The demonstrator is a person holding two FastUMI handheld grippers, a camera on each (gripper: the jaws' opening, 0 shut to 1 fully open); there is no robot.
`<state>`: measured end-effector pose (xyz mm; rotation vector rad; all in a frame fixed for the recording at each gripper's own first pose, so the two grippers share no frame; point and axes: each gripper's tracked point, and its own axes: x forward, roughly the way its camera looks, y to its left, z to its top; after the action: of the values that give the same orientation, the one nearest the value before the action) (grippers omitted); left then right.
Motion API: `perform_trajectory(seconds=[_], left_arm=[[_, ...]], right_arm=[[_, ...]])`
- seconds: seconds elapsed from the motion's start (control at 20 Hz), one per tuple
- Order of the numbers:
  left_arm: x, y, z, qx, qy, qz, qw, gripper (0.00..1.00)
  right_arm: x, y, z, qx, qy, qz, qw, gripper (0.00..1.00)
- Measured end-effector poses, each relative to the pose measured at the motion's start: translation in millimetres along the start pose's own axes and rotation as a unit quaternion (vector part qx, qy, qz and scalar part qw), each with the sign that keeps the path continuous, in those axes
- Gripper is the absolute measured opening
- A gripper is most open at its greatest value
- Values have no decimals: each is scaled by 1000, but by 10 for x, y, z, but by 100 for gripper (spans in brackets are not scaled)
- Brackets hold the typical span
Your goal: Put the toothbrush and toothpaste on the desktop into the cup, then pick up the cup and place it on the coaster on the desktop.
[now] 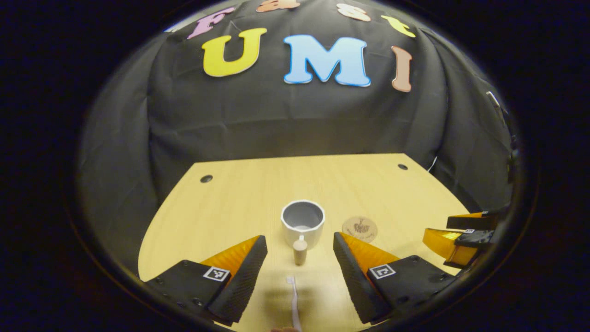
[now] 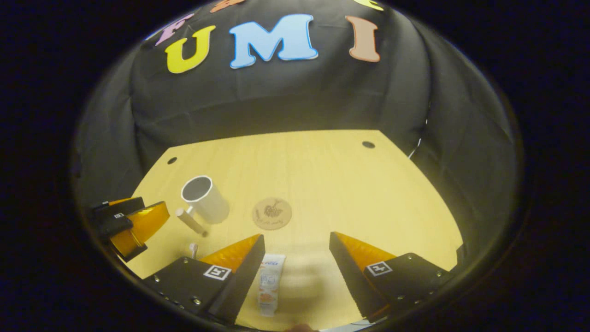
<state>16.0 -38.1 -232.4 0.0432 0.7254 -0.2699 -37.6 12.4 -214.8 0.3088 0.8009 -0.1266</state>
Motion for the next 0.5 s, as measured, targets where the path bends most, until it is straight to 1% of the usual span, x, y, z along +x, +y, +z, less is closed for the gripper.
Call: perform_trajectory(seconds=[0.1, 0.2, 0.3, 0.45, 0.5], left_arm=[[48, 16, -178, -4, 35, 3, 999, 94], [106, 62, -411, -21, 79, 6, 997, 94], [126, -18, -648, -36, 129, 0, 991, 94], [122, -26, -1002, -28, 192, -2, 981, 95], [109, -43, -1085, -29, 207, -6, 978, 100]], right_arm=[[95, 64, -169, 3, 39, 8, 999, 92], [148, 155, -274, -6, 59, 19, 998, 92], [146, 159, -353, -18, 83, 22, 996, 92], [168, 204, -512, -30, 123, 24, 992, 92], [171, 215, -555, -33, 136, 26, 990, 92]])
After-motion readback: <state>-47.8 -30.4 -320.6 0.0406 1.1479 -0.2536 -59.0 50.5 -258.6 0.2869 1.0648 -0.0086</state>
